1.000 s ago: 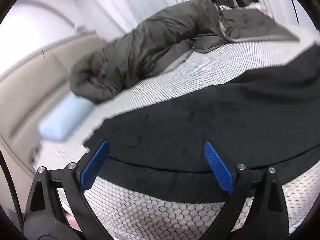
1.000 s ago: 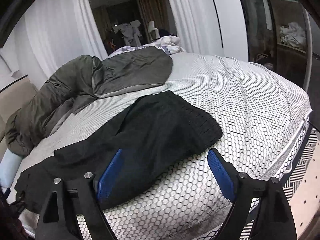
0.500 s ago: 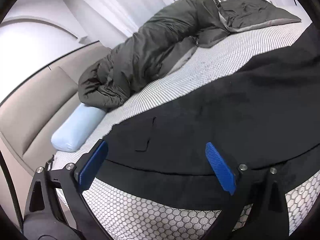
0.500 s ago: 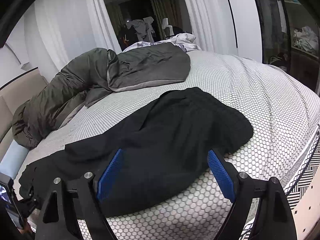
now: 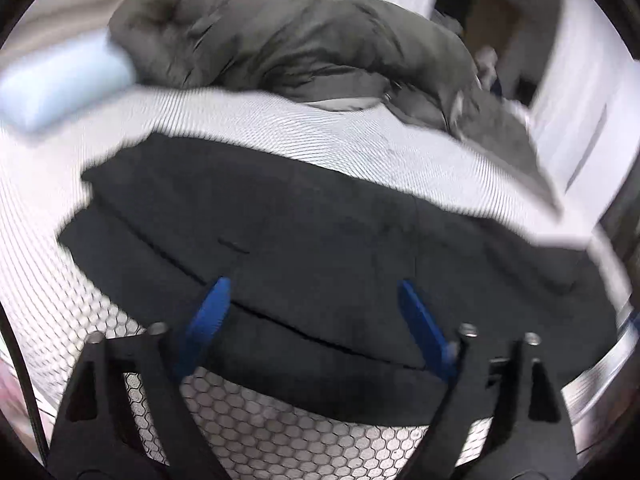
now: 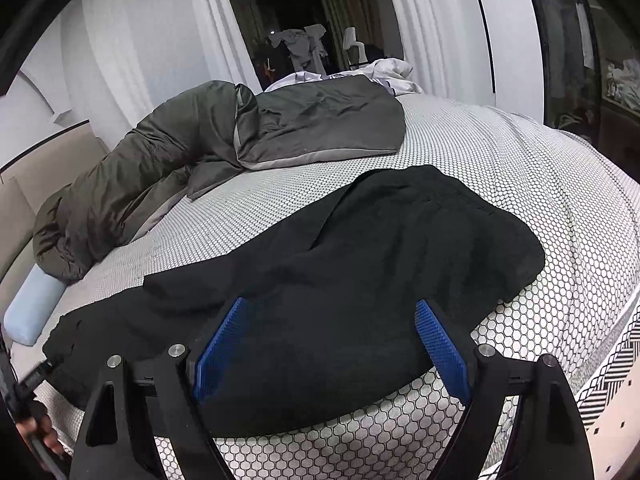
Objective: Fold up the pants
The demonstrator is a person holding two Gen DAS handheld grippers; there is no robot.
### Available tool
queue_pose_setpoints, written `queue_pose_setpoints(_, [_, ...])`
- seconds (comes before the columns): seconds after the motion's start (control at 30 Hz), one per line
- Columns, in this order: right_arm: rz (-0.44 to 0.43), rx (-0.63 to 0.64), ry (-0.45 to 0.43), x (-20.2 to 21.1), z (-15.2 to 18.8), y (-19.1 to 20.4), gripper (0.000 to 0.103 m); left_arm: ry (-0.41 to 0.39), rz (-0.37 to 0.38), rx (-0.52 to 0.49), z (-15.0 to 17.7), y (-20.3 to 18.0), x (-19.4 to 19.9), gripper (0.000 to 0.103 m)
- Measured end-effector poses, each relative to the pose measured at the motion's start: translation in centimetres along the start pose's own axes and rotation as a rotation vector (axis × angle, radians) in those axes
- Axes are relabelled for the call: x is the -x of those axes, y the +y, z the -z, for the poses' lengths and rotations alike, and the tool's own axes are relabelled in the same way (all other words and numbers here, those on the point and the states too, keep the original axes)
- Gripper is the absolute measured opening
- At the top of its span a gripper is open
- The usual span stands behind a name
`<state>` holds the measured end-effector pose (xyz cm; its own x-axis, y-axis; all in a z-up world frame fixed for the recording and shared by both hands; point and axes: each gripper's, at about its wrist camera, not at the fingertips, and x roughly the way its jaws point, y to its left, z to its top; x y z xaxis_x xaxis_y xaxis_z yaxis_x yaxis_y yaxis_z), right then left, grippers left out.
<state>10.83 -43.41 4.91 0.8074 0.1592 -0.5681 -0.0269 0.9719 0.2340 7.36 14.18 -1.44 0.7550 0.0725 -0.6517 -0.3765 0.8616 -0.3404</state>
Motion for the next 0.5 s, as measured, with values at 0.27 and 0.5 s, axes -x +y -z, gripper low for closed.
queue_pose_setpoints(0.27, [-0.01,-0.053,0.011,-0.5,-0.1,-1.0,0.087,0.064,0.244,0.322,-1.5,8.1,-1.4,0.06])
queue_pose_setpoints(0.5, [-0.033,-0.043,0.012,0.0,0.2,-1.1,0.087,0.152,0.222,0.418,-1.4,9.1,-4.2,0.047])
